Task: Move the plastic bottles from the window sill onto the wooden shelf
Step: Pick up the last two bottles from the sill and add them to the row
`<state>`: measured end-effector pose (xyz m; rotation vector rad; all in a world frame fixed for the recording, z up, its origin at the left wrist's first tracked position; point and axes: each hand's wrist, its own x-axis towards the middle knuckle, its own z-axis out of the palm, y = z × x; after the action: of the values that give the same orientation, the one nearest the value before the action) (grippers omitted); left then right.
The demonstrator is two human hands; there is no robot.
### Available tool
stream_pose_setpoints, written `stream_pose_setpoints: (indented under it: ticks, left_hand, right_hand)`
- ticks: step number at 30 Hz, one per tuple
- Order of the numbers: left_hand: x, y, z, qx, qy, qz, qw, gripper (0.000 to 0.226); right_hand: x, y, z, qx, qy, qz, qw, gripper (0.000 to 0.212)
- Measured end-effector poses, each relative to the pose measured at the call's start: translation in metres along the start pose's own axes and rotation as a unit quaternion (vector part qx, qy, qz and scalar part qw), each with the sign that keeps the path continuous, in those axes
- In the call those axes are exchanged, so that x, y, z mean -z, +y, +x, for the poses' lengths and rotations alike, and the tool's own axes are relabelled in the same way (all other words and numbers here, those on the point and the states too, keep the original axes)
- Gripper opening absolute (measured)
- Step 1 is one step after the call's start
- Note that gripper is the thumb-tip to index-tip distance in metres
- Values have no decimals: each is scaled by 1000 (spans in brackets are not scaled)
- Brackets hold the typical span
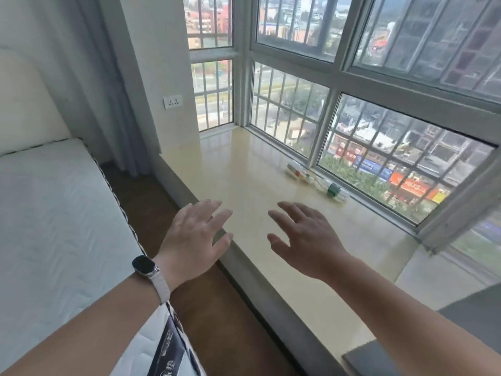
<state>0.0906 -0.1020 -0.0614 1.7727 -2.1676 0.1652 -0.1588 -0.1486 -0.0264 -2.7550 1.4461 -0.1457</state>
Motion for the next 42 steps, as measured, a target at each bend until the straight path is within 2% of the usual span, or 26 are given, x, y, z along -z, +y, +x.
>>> stream_pose_setpoints:
  ticks: [13, 17, 21, 27, 35, 42]
  left_hand:
    - [-20, -67, 71, 41, 28, 42, 998, 48]
    - [-33, -80, 105, 55, 10, 58, 997, 47]
    - [-44, -85, 154, 68, -10, 74, 995, 46]
    - [-58, -79, 241, 39, -16, 89, 995, 46]
    - [-88, -50, 334, 1, -39, 74, 997, 50]
    - [-126, -29, 409, -116, -51, 47, 991, 48]
  right_hand:
    - [-26, 19, 130, 54, 36, 10, 998, 54]
    - [-38, 35, 177, 86, 48, 26, 995, 52]
    - [-43, 65, 220, 100, 53, 39, 993, 51]
    - [-46, 142, 271, 107, 45, 22, 993, 53]
    - [-45, 227, 289, 43, 40, 19, 998, 55]
    - [-50, 283, 277, -56, 33, 28, 997, 58]
